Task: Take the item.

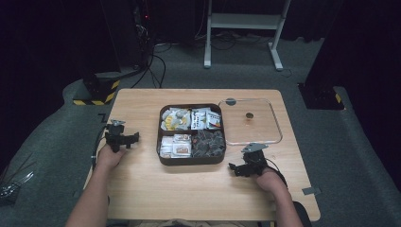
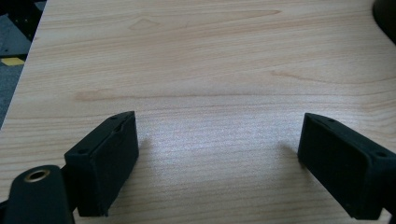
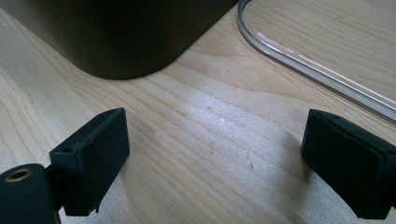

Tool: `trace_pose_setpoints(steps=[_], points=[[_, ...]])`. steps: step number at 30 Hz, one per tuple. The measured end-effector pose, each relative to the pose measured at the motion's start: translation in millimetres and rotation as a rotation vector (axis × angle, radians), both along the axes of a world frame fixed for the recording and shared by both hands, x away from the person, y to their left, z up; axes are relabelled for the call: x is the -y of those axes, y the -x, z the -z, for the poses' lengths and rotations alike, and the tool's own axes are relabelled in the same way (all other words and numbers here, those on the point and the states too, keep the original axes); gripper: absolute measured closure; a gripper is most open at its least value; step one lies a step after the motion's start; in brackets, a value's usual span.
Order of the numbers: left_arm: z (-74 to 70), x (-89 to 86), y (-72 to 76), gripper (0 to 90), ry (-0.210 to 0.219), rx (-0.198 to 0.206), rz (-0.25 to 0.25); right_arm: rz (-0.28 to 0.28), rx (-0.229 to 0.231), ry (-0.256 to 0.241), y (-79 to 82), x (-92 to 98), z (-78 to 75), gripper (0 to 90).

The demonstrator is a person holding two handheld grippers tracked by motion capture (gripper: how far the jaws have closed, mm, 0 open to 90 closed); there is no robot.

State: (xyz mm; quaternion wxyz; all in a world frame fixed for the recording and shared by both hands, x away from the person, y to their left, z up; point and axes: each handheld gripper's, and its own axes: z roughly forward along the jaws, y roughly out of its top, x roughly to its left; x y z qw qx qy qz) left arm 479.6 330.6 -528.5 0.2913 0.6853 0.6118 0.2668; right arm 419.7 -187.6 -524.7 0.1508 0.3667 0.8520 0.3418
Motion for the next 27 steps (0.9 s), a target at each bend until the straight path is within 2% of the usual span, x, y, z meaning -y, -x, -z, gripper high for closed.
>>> trace_pose_setpoints(steps=[10, 15, 20, 22, 27], points=[[0.0, 0.9, -0.6, 12.4, 0.000, -0.001, -0.010, 0.001, 0.000, 0.000, 0.2, 0.0, 0.0, 7.6], [0.1, 2.1, -2.4, 9.6, -0.003, -0.010, -0.034, 0.002, 0.003, 0.002, 0.3, 0.1, 0.0, 7.6], [0.0, -0.8, -1.0, 8.7, -0.001, -0.013, -0.008, 0.005, 0.003, 0.002, 0.7, 0.2, 0.0, 7.6], [-1.3, -2.1, -0.8, 9.0, -0.002, -0.026, 0.006, 0.006, 0.004, 0.002, 0.8, 0.3, 0.0, 7.6], [-5.0, -3.2, -1.1, 16.2, -0.005, -0.044, 0.014, 0.011, 0.003, 0.002, 1.5, 0.2, 0.0, 7.6]])
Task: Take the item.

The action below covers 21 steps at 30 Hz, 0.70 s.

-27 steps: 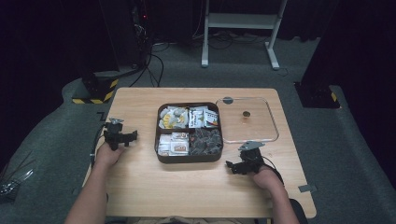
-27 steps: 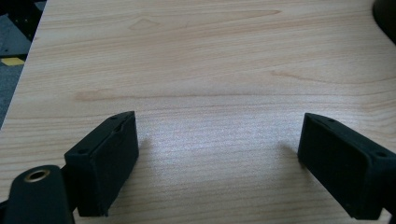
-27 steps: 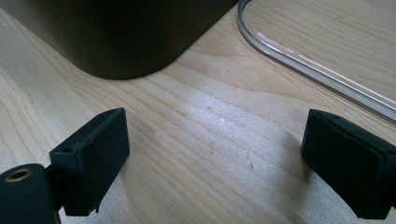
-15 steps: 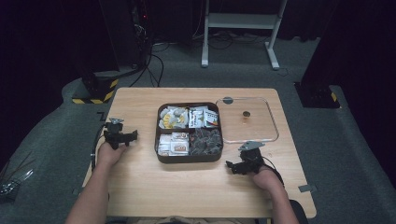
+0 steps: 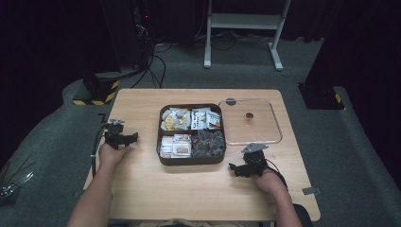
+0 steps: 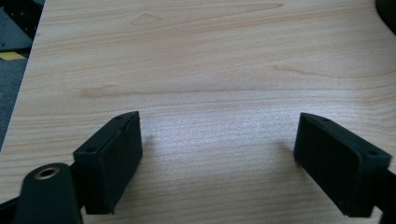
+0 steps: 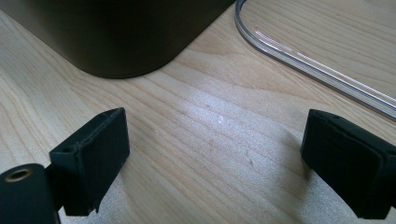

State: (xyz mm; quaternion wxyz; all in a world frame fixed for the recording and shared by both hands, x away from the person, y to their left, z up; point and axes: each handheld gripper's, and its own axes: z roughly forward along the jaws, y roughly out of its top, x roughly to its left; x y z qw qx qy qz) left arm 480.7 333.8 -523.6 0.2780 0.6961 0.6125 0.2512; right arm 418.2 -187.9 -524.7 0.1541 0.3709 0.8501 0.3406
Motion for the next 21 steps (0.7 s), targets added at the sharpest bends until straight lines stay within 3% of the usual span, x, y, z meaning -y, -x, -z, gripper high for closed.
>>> trace_pose_setpoints(steps=[5, 8, 13, 18, 20, 21], points=[[-3.3, 0.3, 0.0, 23.6, -0.005, -0.015, 0.017, 0.006, -0.002, -0.001, 1.0, 0.1, 0.0, 7.7], [-6.6, 1.5, 1.7, 26.6, -0.043, -0.015, 0.019, 0.006, -0.002, -0.001, 1.2, 0.3, -0.1, 7.7], [-11.8, 0.1, 3.4, 30.7, 0.017, -0.005, 0.026, 0.006, -0.002, -0.001, 1.2, 0.3, -0.1, 7.7], [-18.3, -0.8, 5.9, 34.2, 0.045, 0.016, 0.046, 0.004, -0.001, -0.001, 1.4, 0.6, 0.0, 7.7], [-20.5, 0.3, 3.1, 34.2, 0.044, -0.030, 0.072, 0.004, -0.001, -0.001, 1.4, 0.6, 0.0, 7.7], [-21.0, 1.2, 1.6, 32.9, 0.064, -0.051, 0.081, 0.004, -0.001, -0.001, 1.4, 0.7, 0.0, 7.8]])
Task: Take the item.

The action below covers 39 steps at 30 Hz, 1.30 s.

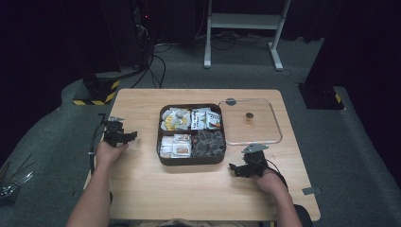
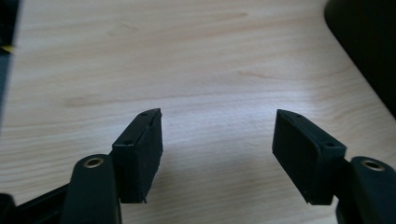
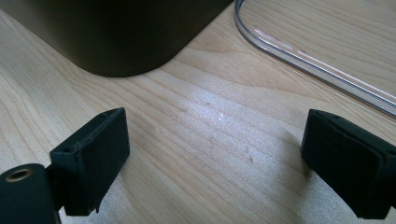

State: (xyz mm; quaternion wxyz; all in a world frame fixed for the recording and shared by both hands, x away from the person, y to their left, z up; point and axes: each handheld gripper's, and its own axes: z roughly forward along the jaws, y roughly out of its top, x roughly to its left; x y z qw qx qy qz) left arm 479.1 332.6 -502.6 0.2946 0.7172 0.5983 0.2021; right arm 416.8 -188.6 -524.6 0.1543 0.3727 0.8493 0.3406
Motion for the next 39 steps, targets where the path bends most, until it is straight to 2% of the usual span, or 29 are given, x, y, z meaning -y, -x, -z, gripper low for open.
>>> trace_pose_setpoints(steps=[1, 2, 3, 6, 10, 18, 24, 29, 32, 39], points=[[-0.5, 0.4, -0.6, 32.9, 0.009, -0.009, 0.012, 0.000, 0.000, 0.000, 0.0, 0.0, 0.0, 7.8], [-2.9, 4.4, -0.2, 32.9, -0.006, -0.008, 0.033, 0.000, -0.001, -0.001, 0.2, 0.2, 0.0, 7.8], [-2.9, 4.4, -0.2, 32.9, -0.006, -0.008, 0.033, -0.001, -0.001, -0.001, 0.3, 0.3, 0.0, 7.8], [-7.8, 8.9, 1.3, 33.1, -0.014, 0.009, 0.056, -0.001, -0.002, -0.001, 0.4, 0.4, 0.0, 7.9], [-15.2, 12.6, 5.2, 34.0, 0.008, 0.028, 0.088, 0.000, -0.003, -0.003, 0.4, 0.5, -0.1, 7.9], [-28.0, 20.8, 7.7, 36.7, 0.036, 0.028, 0.149, -0.001, -0.002, -0.002, 0.3, 0.5, 0.0, 7.8], [-39.9, 32.8, 11.6, 38.5, 0.047, 0.072, 0.201, -0.003, -0.003, -0.003, 0.1, 0.5, 0.0, 7.7], [-45.0, 41.6, 12.8, 37.6, 0.091, 0.065, 0.239, -0.005, -0.001, -0.001, 0.0, 0.5, 0.0, 7.7], [-47.3, 47.6, 13.2, 38.4, 0.074, 0.065, 0.266, -0.004, -0.002, -0.002, 0.1, 0.5, 0.0, 7.7], [-53.8, 56.3, 13.7, 39.9, 0.108, 0.083, 0.294, -0.004, -0.002, -0.002, 0.1, 0.5, 0.0, 7.7]])
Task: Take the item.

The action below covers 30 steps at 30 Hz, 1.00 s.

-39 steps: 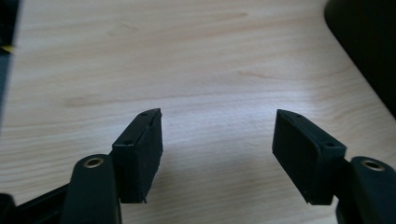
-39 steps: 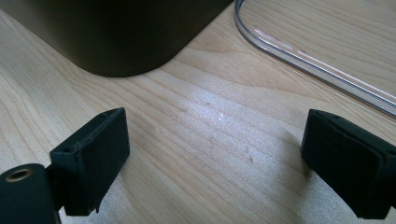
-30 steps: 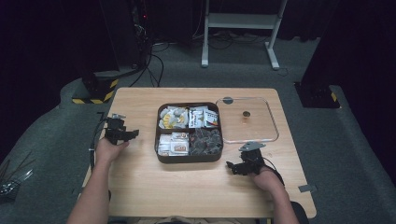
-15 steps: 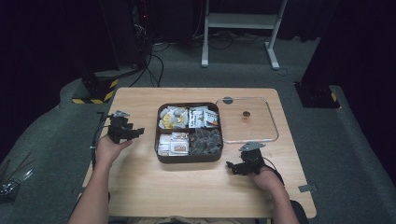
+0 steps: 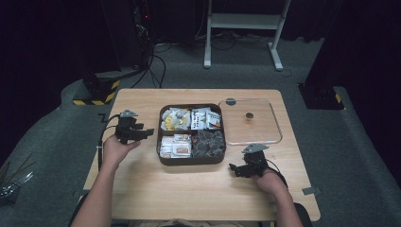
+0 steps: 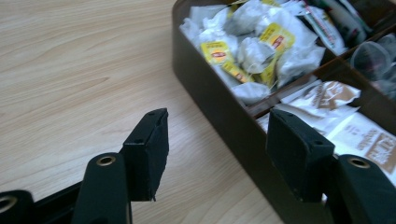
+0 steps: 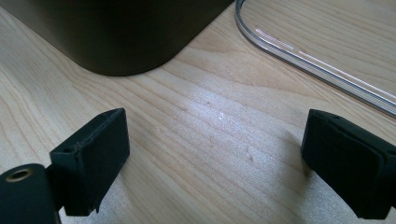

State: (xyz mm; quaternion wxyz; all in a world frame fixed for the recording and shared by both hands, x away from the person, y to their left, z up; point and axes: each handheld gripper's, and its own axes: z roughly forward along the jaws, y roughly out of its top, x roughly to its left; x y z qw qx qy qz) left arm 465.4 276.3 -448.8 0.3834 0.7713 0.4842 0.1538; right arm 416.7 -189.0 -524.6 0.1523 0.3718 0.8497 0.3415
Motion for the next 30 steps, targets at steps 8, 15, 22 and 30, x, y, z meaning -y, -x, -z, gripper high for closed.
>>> trace_pose_setpoints(steps=[8, 15, 22, 30], points=[[-4.2, 8.0, -1.4, 47.1, 0.036, -0.009, 0.045, 0.002, -0.002, -0.002, 0.1, 0.0, 0.0, 7.8], [-6.1, 19.3, -2.1, 49.9, 0.023, -0.002, 0.092, 0.000, 0.001, 0.001, 0.0, 0.0, 0.0, 7.7], [-6.6, 30.6, -3.2, 52.4, 0.021, -0.005, 0.131, -0.001, 0.002, 0.002, 0.0, 0.0, 0.0, 7.7], [-3.4, 45.5, -4.7, 52.3, 0.004, -0.013, 0.172, -0.001, 0.002, 0.002, 0.0, 0.0, 0.0, 7.7]])
